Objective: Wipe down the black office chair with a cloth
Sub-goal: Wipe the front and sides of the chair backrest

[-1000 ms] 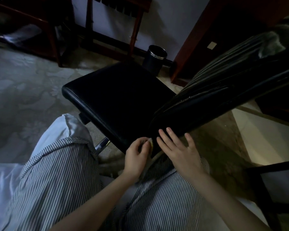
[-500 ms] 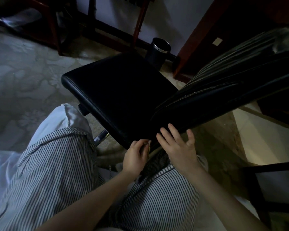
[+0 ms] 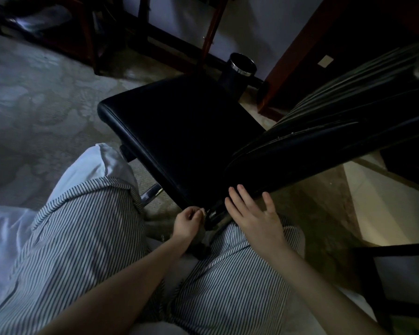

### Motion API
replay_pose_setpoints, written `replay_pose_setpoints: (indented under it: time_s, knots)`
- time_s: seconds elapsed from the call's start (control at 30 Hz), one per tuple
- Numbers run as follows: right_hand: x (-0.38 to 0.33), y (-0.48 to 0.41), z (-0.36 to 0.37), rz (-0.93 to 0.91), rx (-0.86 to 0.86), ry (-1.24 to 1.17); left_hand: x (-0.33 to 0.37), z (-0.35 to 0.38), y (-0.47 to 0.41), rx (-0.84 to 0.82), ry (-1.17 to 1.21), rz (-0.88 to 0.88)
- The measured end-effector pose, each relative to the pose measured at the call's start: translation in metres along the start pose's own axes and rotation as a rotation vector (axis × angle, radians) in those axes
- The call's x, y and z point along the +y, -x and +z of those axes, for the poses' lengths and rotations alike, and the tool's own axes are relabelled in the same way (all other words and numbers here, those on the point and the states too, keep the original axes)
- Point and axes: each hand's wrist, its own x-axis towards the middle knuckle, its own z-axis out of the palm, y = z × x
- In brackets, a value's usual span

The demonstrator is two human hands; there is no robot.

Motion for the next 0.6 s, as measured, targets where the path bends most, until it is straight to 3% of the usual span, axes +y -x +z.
replay_pose_setpoints:
  time_s: [0.27,0.6]
  knots:
    - [-0.003,-0.001,0.012,0.035,0.071,0.018,-0.001,0.009,0.004,-0.068,0.042,-0.037]
    - [-0.007,-0.002,0.016,0.069,0.173,-0.038,0.038,0.007,0.036,-0.172,0.223,0.337]
